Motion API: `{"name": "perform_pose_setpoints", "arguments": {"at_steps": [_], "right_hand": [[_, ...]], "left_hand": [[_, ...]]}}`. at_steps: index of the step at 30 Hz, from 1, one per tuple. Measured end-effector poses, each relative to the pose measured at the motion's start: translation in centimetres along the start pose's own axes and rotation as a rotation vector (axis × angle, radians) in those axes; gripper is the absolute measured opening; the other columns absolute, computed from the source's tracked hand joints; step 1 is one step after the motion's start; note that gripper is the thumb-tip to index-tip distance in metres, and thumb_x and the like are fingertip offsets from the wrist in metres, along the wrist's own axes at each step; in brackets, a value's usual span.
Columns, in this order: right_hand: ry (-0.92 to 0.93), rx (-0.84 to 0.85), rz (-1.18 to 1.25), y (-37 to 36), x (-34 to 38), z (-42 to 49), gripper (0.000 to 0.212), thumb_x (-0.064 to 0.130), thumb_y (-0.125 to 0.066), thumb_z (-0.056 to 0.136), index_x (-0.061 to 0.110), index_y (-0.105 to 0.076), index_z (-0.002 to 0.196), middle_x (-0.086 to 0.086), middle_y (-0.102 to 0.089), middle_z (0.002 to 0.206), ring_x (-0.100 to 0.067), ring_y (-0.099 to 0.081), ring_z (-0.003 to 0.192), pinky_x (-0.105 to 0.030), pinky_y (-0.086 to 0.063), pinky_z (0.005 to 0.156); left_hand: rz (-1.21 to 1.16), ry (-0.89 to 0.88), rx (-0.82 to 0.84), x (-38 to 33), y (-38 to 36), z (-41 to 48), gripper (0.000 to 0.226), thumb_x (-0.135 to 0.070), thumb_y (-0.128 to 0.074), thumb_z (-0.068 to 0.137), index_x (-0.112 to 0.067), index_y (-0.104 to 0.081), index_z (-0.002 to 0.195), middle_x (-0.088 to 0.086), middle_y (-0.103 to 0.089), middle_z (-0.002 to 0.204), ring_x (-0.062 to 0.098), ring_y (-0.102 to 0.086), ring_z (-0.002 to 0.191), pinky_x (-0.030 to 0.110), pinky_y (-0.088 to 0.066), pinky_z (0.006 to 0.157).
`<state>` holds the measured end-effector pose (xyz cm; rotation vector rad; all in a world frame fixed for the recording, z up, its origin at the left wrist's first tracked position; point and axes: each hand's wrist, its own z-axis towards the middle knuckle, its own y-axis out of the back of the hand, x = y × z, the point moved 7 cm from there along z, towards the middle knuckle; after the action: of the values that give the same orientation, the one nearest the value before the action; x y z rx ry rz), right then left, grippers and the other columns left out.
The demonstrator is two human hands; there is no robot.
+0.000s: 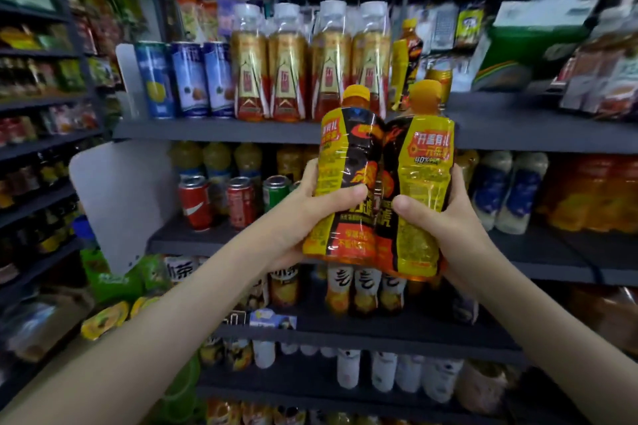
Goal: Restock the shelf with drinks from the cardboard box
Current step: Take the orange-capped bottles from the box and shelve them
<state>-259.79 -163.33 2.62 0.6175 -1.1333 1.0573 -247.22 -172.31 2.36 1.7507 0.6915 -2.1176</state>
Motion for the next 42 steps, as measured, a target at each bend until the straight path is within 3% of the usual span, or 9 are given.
{"name": "perform_pose_setpoints", "arguments": {"at_steps": [4,10,15,20,24,27,31,37,42], "right_hand": [[0.023,-0.028,0.047,1.2,1.1,1.4,0.071,0.025,-0.088,0.061,0.047,-0.044,0.112,0.007,-0.066,0.112,-0.015,-0.069,0.097,-0.038,-0.059,0.068],[0.143,-0.022,-0.077,4.7,4.3,3.6,0.088,0.030,-0.083,0.055,0.034,-0.039,0.131,0.007,-0.069,0.108,-0.016,-0.068,0.101,-0.046,-0.057,0.080],[0.226,0.009,-0.169,9.2,7.4,6.2,0.068,0.030,-0.080,0.060,0.029,-0.051,0.121,0.006,-0.071,0.103,-0.015,-0.069,0.096,-0.041,-0.056,0.081],[0.300,0.020,-0.160,14.6,10.4,10.2,0.076,0.018,-0.075,0.066,0.021,-0.034,0.130,0.005,-0.062,0.103,-0.008,-0.067,0.093,-0.031,-0.054,0.078],[0.289,0.090,-0.120,17.7,11.9,14.5,0.068,-0.006,-0.070,0.075,0.021,-0.030,0.124,0.000,-0.059,0.111,-0.015,-0.064,0.103,-0.037,-0.052,0.086],[0.247,0.148,-0.149,18.2,11.3,18.3,0.071,-0.008,-0.072,0.073,0.024,-0.033,0.124,-0.002,-0.060,0.112,-0.017,-0.064,0.103,-0.040,-0.053,0.086],[0.180,0.148,-0.129,17.5,9.0,22.6,0.082,-0.015,-0.070,0.072,0.020,-0.025,0.131,-0.006,-0.058,0.111,-0.022,-0.062,0.103,-0.043,-0.052,0.088],[0.083,0.202,-0.086,15.6,6.8,28.0,0.090,-0.019,-0.066,0.072,0.019,-0.022,0.140,-0.006,-0.058,0.108,-0.022,-0.062,0.100,-0.044,-0.052,0.086],[-0.045,0.395,-0.261,14.5,5.4,30.2,0.062,-0.008,-0.060,0.084,0.037,-0.040,0.122,0.003,-0.057,0.114,-0.018,-0.058,0.104,-0.042,-0.041,0.098]], "left_hand": [[0.029,-0.080,0.024,-1.6,-0.5,2.2,0.056,-0.018,-0.070,0.072,-0.031,-0.048,0.122,0.010,-0.065,0.117,0.031,-0.067,0.101,0.047,-0.058,0.074],[0.123,-0.186,0.001,-2.9,-2.4,6.1,0.049,-0.014,-0.071,0.070,-0.016,-0.058,0.117,0.010,-0.069,0.109,0.030,-0.067,0.099,0.044,-0.056,0.080],[0.095,-0.292,-0.072,-4.2,-5.4,9.4,0.050,-0.009,-0.072,0.063,-0.018,-0.057,0.110,-0.002,-0.072,0.088,0.017,-0.070,0.083,0.031,-0.056,0.067],[0.043,-0.426,-0.240,-6.0,-7.1,12.0,0.084,-0.021,-0.080,0.042,-0.030,-0.044,0.117,-0.005,-0.068,0.095,0.010,-0.069,0.078,0.029,-0.055,0.061],[0.077,-0.454,-0.309,-7.3,-8.1,13.3,0.076,-0.012,-0.074,0.058,-0.033,-0.042,0.123,-0.001,-0.065,0.100,0.013,-0.070,0.077,0.034,-0.056,0.059],[0.094,-0.486,-0.355,-8.2,-7.9,13.6,0.060,-0.013,-0.070,0.063,-0.034,-0.048,0.114,-0.004,-0.069,0.092,0.016,-0.070,0.077,0.036,-0.056,0.059],[0.124,-0.484,-0.423,-8.7,-6.9,13.6,0.065,-0.010,-0.076,0.066,-0.026,-0.047,0.123,0.001,-0.067,0.098,0.018,-0.070,0.079,0.036,-0.056,0.060],[0.110,-0.480,-0.501,-10.0,-3.9,15.2,0.037,-0.013,-0.054,0.092,-0.020,-0.045,0.127,0.007,-0.066,0.104,0.021,-0.071,0.082,0.040,-0.058,0.065],[0.074,-0.491,-0.500,-10.8,-2.2,16.6,0.040,-0.016,-0.051,0.094,-0.022,-0.042,0.133,0.006,-0.065,0.111,0.021,-0.070,0.085,0.038,-0.059,0.064]]}}
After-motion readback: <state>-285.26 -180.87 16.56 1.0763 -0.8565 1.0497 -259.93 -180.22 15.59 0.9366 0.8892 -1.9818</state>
